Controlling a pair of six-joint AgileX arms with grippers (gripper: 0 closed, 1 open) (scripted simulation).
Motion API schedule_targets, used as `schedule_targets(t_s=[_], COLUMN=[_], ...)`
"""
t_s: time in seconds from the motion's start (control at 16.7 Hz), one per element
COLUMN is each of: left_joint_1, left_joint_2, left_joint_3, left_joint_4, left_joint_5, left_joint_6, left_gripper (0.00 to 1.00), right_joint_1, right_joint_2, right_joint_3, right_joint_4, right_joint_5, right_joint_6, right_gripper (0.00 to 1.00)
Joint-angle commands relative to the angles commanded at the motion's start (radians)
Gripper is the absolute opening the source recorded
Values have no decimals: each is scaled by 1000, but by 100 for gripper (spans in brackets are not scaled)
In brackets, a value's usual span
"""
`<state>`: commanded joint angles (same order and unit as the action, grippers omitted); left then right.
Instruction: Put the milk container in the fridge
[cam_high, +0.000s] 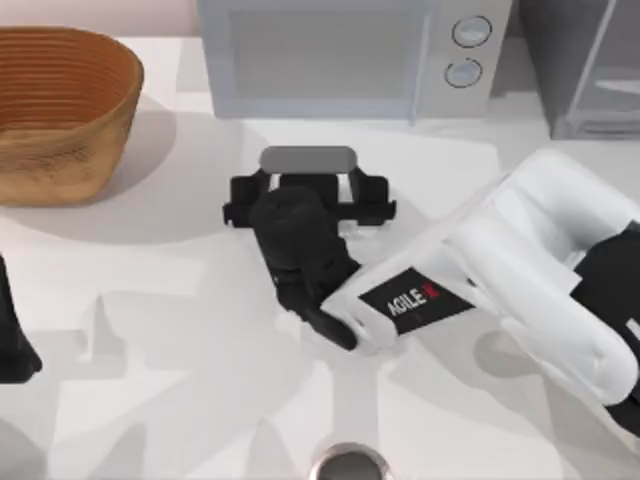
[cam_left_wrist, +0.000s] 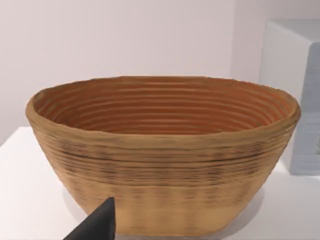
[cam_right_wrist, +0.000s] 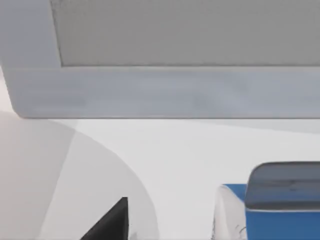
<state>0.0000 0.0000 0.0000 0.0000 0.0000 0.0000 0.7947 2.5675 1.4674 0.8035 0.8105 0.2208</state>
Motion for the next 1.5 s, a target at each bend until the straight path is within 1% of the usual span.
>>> schedule_targets(t_s=[0.6,0.66,1.2,1.32,1.5], left_joint_1=[0,0,0,0,0], left_joint_2=[0,0,0,0,0], left_joint_3=[0,0,0,0,0], left_joint_4=[0,0,0,0,0], left_joint_5=[0,0,0,0,0], left_joint_6=[0,0,0,0,0], left_gripper=[100,100,100,100,100], right_joint_1=[0,0,3,4,2], right_joint_2=[0,0,-5,-40,-147], right_joint_3=[0,0,0,4,19], right_joint_4=[0,0,-3,-39,-172], right_joint_5=[0,0,0,-3,-5], right_joint_6=[0,0,1,2,5], right_gripper=[2,0,0,0,0])
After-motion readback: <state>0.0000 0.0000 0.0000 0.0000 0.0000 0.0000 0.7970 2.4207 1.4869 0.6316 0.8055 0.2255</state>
